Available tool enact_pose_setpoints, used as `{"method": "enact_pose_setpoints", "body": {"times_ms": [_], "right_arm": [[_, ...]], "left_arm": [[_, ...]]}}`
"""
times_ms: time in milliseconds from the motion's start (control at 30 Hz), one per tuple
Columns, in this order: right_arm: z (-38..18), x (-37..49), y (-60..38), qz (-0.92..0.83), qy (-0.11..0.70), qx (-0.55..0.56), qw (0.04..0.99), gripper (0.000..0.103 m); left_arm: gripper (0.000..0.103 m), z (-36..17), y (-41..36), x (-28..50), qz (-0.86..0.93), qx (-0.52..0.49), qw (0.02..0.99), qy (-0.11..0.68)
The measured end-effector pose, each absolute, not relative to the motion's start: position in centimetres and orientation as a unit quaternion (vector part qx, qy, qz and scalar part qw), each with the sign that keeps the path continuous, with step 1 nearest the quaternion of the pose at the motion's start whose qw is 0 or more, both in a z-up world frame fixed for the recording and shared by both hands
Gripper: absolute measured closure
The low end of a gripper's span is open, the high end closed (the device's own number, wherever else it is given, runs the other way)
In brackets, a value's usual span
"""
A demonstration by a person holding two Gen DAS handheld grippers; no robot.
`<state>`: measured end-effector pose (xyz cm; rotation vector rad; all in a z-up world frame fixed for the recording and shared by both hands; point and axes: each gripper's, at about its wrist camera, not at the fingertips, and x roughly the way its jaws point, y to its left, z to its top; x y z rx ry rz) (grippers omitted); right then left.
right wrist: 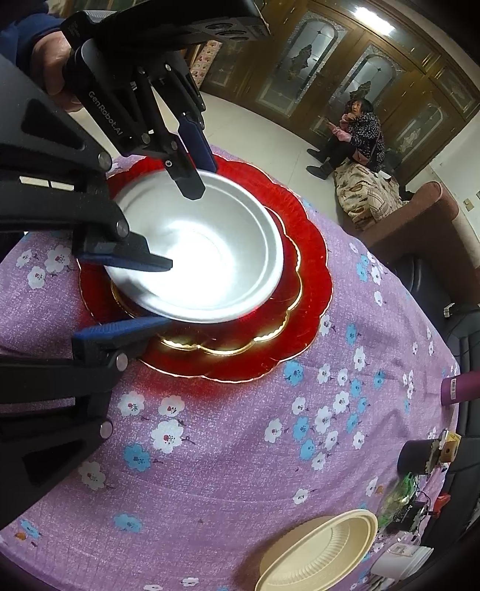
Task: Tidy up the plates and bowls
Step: 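Lower the white foam bowl onto the red plates and open the left gripper, then move the left gripper to the large beige bowl and grasp its rim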
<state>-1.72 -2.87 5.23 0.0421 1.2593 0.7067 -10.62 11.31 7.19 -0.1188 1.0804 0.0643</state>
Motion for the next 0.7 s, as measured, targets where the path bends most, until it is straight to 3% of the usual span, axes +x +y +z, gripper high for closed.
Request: {"method": "enact_pose_setpoints", "body": {"times_ms": [700], "right_arm": [[6.7, -2.5, -12.1, 0.266, 0.555, 0.092, 0.783, 0.074]], "left_arm": [[0.072, 9.1, 1.9, -8.6, -0.057, 0.011, 0.866, 0.497]]}}
